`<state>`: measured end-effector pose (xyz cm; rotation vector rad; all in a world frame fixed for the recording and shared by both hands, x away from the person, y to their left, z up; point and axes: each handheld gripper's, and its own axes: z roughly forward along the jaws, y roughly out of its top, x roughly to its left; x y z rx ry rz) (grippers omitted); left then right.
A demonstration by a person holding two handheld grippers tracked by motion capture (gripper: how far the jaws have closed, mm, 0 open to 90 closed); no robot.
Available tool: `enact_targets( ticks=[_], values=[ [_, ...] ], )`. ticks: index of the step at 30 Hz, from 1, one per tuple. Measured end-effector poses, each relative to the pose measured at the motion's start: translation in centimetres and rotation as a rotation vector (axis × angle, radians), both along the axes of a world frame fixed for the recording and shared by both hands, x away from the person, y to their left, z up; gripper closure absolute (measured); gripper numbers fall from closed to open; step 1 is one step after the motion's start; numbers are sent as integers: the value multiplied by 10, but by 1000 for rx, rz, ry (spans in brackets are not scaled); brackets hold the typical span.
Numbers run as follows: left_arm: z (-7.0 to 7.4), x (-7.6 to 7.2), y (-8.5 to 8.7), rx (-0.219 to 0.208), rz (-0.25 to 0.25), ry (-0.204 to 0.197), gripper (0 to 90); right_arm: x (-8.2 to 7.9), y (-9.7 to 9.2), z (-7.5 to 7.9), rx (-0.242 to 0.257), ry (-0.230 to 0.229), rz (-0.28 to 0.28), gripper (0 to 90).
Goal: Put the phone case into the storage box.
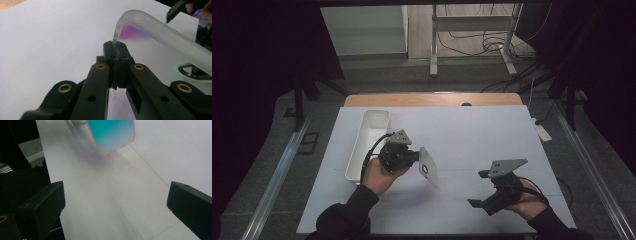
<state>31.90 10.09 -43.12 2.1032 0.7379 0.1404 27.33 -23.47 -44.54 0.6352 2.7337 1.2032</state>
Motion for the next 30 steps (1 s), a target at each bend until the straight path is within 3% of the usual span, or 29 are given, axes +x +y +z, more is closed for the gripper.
enact_targets(
  ticks=[5, 14, 30],
  values=[
    [2, 3, 5, -3, 39, 8, 893, -3, -8, 0, -19, -6, -38, 17],
    [4, 8, 13, 1, 65, 14, 893, -9, -22, -3, -45, -17, -88, 11],
    [13, 15, 26, 21, 150, 32, 892, -20, -46, -5, -51, -32, -177, 0]
  ],
)
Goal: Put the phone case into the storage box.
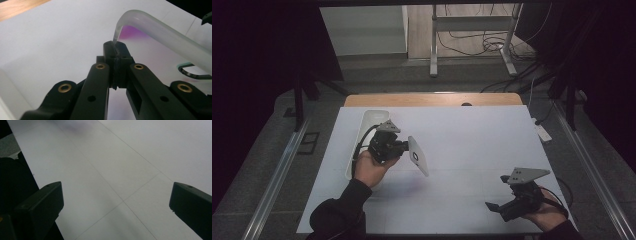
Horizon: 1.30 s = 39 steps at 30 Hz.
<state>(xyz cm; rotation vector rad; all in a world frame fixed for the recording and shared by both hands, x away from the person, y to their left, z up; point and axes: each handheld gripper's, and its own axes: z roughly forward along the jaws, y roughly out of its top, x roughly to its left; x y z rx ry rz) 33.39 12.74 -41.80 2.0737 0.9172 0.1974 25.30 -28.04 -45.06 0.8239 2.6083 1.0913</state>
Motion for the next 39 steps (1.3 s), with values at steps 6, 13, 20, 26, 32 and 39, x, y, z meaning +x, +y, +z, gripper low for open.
enact_targets(
  ticks=[6, 13, 20, 26, 32, 39],
  values=[
    [3, 5, 8, 20, 29, 15, 893, -6, -9, -1, 19, -5, -31, 0],
    [6, 9, 14, 22, 60, 29, 892, -10, -18, -1, 29, -3, -87, 0],
    [12, 15, 20, 32, 80, 34, 892, -14, -28, -2, 21, 6, -178, 0],
    [15, 18, 26, 32, 98, 44, 892, -18, -36, -1, 13, 8, -243, 0],
    [19, 22, 32, 36, 121, 54, 892, -22, -39, 1, 16, 9, -277, 0],
    [25, 26, 41, 39, 155, 58, 892, -26, -42, 2, 18, 2, -296, 0]
  ],
)
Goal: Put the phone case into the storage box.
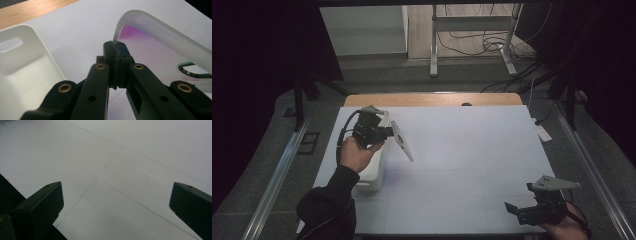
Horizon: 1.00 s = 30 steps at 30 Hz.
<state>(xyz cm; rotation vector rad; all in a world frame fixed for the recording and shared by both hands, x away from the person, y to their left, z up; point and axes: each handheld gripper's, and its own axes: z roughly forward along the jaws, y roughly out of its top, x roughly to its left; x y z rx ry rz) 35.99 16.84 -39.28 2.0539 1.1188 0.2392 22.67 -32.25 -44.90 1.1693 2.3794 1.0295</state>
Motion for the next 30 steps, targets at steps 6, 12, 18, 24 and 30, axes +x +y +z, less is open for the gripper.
enact_targets(
  ticks=[6, 12, 18, 24, 30],
  values=[
    [5, 4, 8, -1, 39, 6, 892, 0, -1, 0, 2, 6, 0, 0],
    [12, 6, 15, 6, 76, 3, 892, 0, 0, 0, -1, 11, 5, 0],
    [18, 8, 21, 26, 111, -6, 892, 0, 0, -1, -6, 13, 9, 0],
    [24, 10, 30, 40, 153, -11, 892, 0, 0, -1, -9, 16, 9, 0],
    [26, 13, 41, 41, 209, -5, 893, 1, 1, -1, -11, 18, 15, 0]
  ],
)
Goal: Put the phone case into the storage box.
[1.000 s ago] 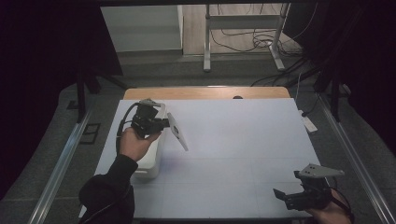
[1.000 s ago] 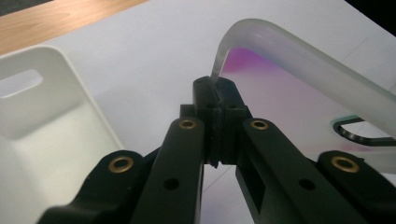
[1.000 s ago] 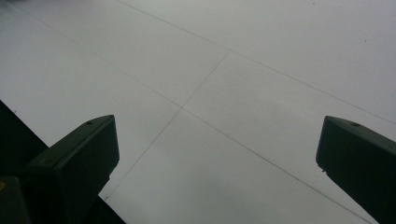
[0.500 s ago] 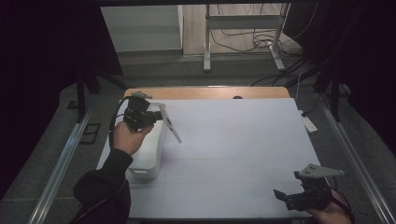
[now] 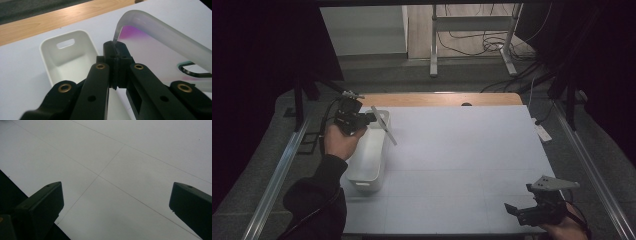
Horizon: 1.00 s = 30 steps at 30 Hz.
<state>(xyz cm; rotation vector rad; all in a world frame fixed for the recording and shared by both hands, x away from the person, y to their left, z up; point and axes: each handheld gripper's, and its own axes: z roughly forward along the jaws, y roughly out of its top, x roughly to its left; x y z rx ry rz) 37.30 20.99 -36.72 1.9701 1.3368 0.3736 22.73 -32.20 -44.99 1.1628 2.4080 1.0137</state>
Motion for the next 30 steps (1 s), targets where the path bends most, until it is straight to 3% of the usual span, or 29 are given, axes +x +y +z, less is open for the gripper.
enact_targets(
  ticks=[14, 30],
  values=[
    [2, 3, 22, 10, 81, 8, 893, 0, 1, 0, -5, 4, 6, 2],
    [-7, 15, 38, 9, 178, 39, 892, 0, 2, 0, -8, 5, 22, 9]
  ],
)
